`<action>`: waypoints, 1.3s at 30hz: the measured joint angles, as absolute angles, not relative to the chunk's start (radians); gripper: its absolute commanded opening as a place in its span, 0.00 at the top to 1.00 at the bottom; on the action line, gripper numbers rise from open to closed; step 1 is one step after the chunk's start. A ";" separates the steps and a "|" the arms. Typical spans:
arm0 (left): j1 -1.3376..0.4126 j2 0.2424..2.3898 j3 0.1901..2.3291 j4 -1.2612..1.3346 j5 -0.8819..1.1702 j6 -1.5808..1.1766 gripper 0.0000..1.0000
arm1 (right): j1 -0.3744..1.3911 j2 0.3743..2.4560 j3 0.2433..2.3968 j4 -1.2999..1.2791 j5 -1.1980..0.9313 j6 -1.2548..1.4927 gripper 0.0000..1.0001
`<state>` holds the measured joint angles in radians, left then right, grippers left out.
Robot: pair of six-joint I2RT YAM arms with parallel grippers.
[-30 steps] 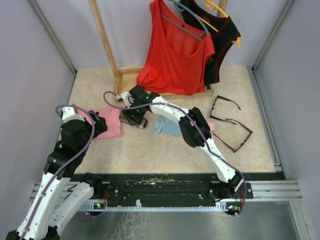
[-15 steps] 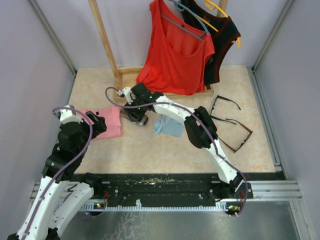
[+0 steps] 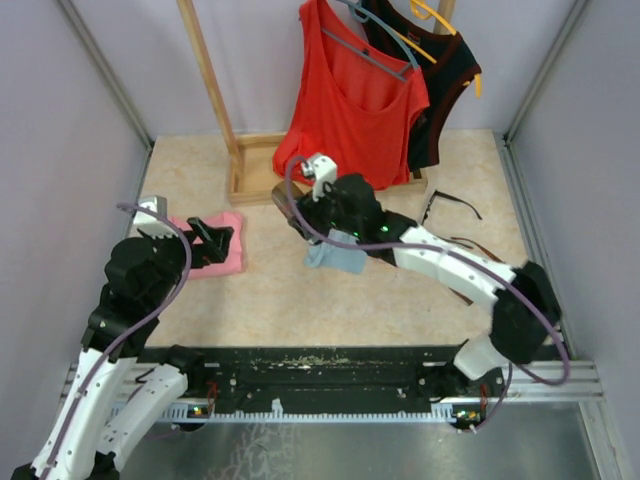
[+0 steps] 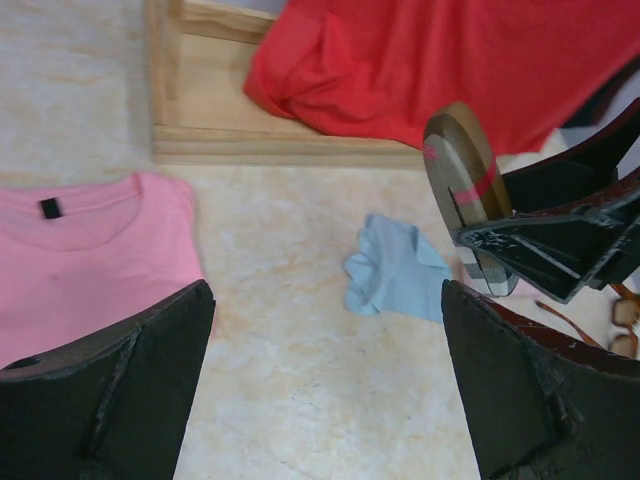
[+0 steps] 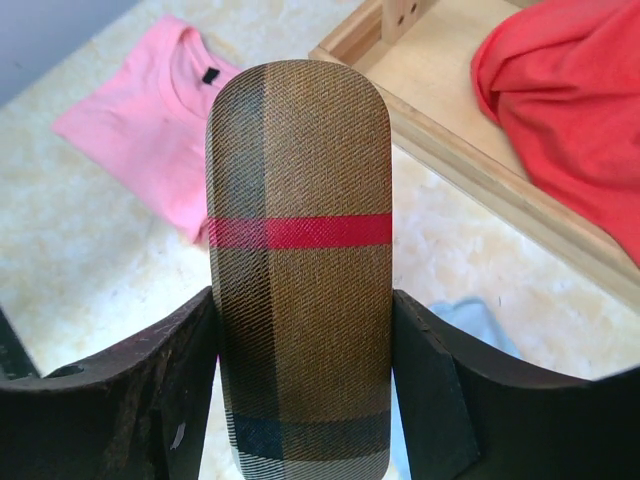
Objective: Organize the sunglasses
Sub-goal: Pick up the sunglasses case from the center of the board, then open the sunglasses case.
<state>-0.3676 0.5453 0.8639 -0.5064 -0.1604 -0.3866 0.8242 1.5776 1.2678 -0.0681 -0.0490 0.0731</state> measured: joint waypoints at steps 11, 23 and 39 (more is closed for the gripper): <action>-0.397 0.662 0.843 -0.314 0.264 -0.447 0.00 | 0.733 0.909 0.757 0.133 -0.114 0.306 1.00; -0.672 0.719 0.715 0.051 0.391 -0.539 0.00 | 0.729 0.630 0.567 0.305 -0.293 0.449 1.00; -0.719 0.689 0.623 0.459 0.554 -0.472 0.00 | 0.730 0.756 0.551 0.587 -0.529 0.557 1.00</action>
<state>-0.7185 0.6891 0.6231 0.4595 0.5537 -0.4725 0.7300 0.7559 0.5507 0.5865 -0.5293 0.5571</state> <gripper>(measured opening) 0.998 0.613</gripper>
